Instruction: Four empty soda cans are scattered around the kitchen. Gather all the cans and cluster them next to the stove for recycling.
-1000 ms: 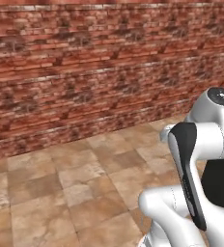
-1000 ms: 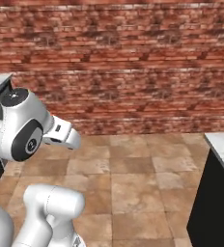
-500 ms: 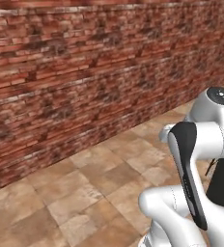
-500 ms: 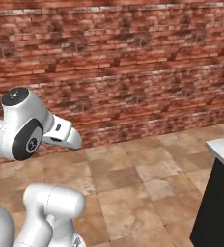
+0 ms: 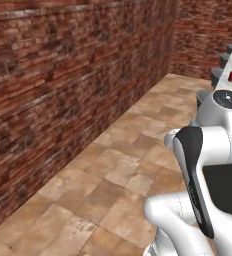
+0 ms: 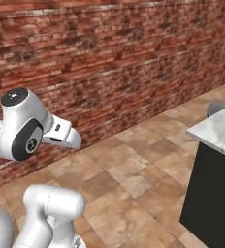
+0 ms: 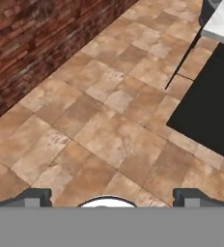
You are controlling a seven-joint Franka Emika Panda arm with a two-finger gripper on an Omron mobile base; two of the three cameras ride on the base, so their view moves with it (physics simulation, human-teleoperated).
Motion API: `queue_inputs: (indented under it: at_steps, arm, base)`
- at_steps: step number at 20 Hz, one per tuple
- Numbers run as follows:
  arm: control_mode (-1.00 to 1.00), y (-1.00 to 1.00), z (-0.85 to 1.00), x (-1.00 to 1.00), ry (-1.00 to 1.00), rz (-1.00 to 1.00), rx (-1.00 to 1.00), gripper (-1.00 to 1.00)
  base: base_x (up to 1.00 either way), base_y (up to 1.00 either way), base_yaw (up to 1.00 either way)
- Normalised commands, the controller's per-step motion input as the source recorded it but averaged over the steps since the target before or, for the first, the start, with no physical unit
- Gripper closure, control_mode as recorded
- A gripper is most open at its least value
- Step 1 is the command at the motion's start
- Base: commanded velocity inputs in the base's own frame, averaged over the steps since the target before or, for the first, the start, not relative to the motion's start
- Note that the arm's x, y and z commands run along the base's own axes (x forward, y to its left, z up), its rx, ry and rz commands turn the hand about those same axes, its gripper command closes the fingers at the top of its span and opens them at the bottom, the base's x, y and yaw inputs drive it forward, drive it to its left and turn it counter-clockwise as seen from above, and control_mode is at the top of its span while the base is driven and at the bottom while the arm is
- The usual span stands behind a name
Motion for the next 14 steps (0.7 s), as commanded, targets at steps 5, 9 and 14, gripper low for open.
queue_inputs:
  at_steps: [5, 9, 14]
  arm:
    - [1.00, 0.00, 0.00, 0.00, 0.00, 0.00, 0.00, -1.00]
    - [1.00, 0.00, 0.00, 0.00, 0.00, 0.00, 0.00, -1.00]
    - [1.00, 0.00, 0.00, 0.00, 0.00, 0.00, 0.00, -1.00]
  base:
    - [0.18, 0.91, -0.67]
    - [0.06, 0.88, -0.67]
    - [0.08, 0.75, -0.70]
